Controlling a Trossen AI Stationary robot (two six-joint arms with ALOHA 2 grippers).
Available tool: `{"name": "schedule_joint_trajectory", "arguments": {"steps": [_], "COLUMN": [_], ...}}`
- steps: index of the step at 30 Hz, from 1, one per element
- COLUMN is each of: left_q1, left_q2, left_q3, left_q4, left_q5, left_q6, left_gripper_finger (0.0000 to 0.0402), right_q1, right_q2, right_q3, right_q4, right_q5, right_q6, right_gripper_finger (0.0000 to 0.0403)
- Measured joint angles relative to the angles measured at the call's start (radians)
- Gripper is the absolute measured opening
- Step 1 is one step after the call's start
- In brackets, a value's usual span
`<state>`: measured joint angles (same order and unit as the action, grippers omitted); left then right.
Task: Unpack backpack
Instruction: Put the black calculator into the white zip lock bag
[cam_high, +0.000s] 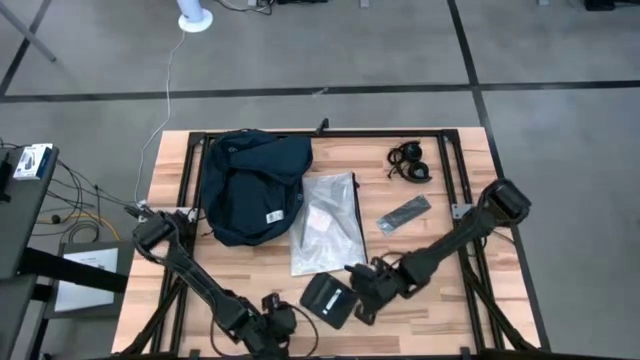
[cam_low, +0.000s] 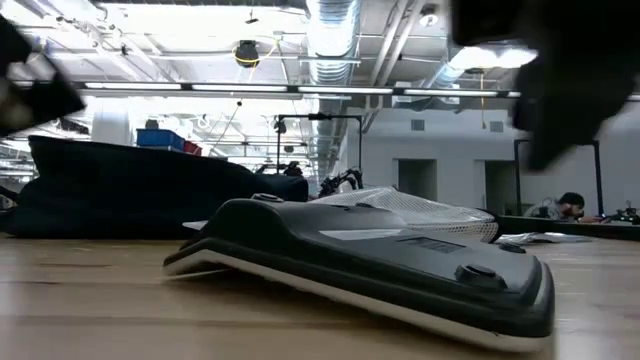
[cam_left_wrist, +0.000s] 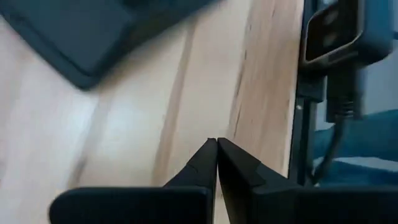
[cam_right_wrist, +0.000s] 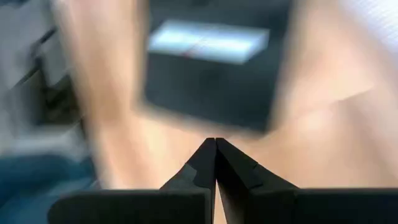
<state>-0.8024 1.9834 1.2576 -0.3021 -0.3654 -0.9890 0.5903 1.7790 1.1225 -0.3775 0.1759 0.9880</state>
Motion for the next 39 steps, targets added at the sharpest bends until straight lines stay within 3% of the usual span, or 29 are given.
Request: {"name": "schedule_joint_trajectory", "arguments": {"steps": [6,11,21,29,39], "left_q1": [0.025,0.032,0.064,0.095,0.107], "left_q2": [0.121,0.124,0.144,0.143,0.144], "left_q3": [0.005,0.004,0.002,0.001,0.123], "left_q4": [0.175,0.192,0.201,0.209,0.261], "left_q5": [-0.017,-0.134,-0.226,-0.232,-0.26], "left_q6": [0.039,0.058,0.098,0.157,0.405], "left_gripper_finger": [0.0,0.0,0.0,0.0,0.0], "right_q1": [-0.109,-0.154,-0.165,-0.137,-0.136], "right_q2": [0.046,0.041,0.122,0.174,0.174], "right_q3": [-0.001,0.002,0.002,0.0,-0.001], "right_q4": [0.014,0.019,0.073,0.17,0.167], "right_q5": [0.031,0.145,0.072,0.061,0.038], "right_q6": [-0.117,-0.137,-0.157,-0.129,-0.113], "right_gripper_finger": [0.0,0.0,0.0,0.0,0.0]}}
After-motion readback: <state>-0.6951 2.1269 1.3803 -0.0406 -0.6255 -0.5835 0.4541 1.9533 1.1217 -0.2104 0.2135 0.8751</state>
